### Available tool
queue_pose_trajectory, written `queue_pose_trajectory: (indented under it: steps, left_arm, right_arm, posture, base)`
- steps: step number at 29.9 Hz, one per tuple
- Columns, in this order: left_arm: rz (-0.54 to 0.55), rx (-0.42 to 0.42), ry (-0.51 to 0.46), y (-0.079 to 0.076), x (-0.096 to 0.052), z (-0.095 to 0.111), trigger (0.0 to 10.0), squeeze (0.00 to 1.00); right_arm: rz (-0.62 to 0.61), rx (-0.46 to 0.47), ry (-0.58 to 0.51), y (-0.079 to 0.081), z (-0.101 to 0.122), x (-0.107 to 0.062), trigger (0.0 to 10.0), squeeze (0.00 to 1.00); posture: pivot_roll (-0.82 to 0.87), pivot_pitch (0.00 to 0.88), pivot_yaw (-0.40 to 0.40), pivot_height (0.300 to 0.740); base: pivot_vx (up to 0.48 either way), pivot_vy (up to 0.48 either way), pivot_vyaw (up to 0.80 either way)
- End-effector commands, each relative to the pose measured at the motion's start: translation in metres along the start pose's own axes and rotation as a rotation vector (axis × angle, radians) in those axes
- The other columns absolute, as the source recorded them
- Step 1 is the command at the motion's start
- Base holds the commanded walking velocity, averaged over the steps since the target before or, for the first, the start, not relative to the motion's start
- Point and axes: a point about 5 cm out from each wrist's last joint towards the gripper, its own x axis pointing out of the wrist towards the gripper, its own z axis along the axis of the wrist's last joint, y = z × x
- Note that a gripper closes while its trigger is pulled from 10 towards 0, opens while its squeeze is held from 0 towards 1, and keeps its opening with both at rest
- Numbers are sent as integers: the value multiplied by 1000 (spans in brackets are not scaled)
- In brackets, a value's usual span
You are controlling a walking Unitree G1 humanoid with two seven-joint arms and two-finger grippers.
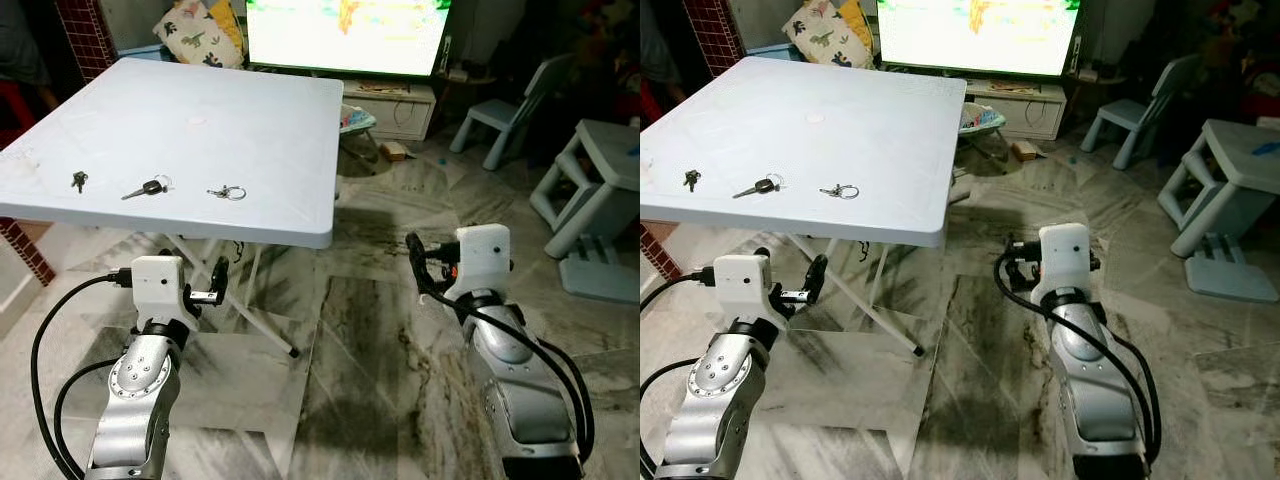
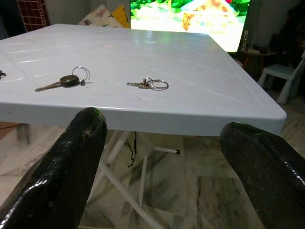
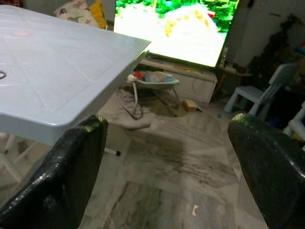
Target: Hang keys on a hook
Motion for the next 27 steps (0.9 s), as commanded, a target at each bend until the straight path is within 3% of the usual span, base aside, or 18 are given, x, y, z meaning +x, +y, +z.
queue_pose_trajectory:
  steps: [1, 4, 13, 27]
  left_arm:
    - [2, -2, -10, -2, 2, 3, 10000, 0]
    - [-15, 1, -25, -8, 2, 6, 10000, 0]
    - [-31, 6, -35, -8, -5, 6, 10000, 0]
    - [-59, -6, -22, -12, -8, 4, 10000, 0]
  right_arm:
    - [6, -13, -30, 0, 6, -2, 10000, 0]
    - [10, -22, -30, -2, 6, -3, 10000, 0]
    - [25, -25, -33, 1, 9, -2, 10000, 0]
    - [49, -14, -44, 6, 11, -4, 10000, 0]
  posture:
    - [29, 0, -18, 740]
    - [26, 0, -20, 740]
    - [25, 0, -20, 740]
    - [17, 0, -4, 740]
  base:
    - [0, 0, 0]
    - [0, 0, 156]
    - [85, 0, 800]
    - [315, 0, 0]
